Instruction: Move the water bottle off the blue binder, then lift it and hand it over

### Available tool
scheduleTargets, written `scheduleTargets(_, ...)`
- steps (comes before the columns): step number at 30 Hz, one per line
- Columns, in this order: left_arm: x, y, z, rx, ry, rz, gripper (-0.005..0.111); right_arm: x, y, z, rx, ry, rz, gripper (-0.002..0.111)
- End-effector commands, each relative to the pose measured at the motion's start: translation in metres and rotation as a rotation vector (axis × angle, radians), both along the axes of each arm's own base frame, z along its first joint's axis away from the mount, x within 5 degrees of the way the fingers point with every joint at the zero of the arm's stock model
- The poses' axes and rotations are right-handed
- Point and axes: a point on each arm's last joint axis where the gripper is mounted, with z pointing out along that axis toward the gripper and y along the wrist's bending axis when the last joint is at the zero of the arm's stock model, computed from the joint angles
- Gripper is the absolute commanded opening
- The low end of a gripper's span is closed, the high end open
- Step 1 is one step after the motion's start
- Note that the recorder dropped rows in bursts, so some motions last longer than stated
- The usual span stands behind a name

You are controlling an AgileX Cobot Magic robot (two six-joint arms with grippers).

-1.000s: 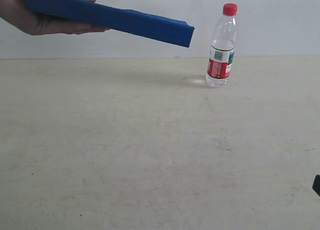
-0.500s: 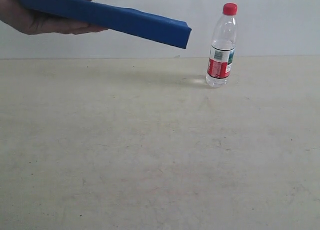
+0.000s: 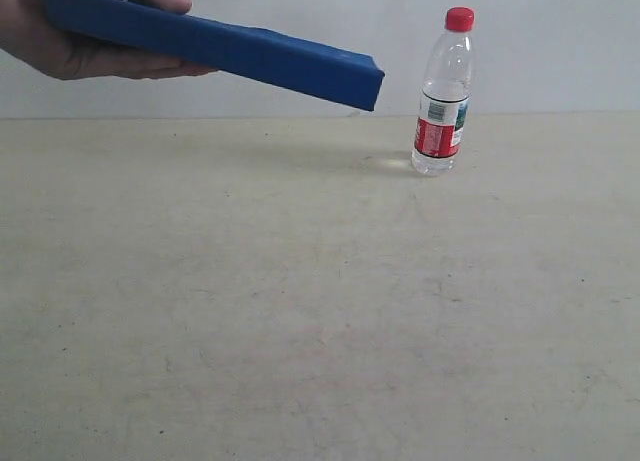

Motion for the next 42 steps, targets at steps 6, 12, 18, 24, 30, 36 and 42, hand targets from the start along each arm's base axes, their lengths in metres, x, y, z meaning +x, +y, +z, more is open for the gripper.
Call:
scheduleTargets(6, -0.001, 0.0, 0.001, -0.014, -0.005, 0.003, 0.004, -0.001, 0.001, -0.001, 0.004, 0.014, 0.009, 0.003)
scheduleTargets(12, -0.001, 0.001, 0.001, -0.014, -0.006, 0.004, 0.004, -0.001, 0.001, -0.003, 0.09, 0.049, -0.006, 0.0)
scheduleTargets(18, -0.001, 0.0, 0.001, -0.014, -0.006, 0.003, 0.004, -0.001, 0.002, -0.002, 0.116, 0.032, -0.004, 0.0)
scheduleTargets(24, -0.001, 0.0, 0.001, -0.014, -0.006, 0.003, 0.004, -0.001, 0.002, -0.002, 0.116, 0.032, -0.004, 0.0)
scheduleTargets(30, -0.003, -0.001, -0.002, -0.062, 0.034, 0.04, 0.004, -0.001, 0.002, -0.002, 0.115, 0.034, -0.004, 0.0)
scheduleTargets(36, -0.005, -0.01, -0.013, -0.022, 0.152, -0.001, 0.004, -0.001, 0.002, -0.002, 0.116, 0.032, -0.004, 0.0)
scheduleTargets(42, -0.002, -0.001, -0.008, 0.016, 0.079, 0.096, 0.004, -0.001, 0.002, -0.002, 0.116, 0.032, -0.004, 0.0)
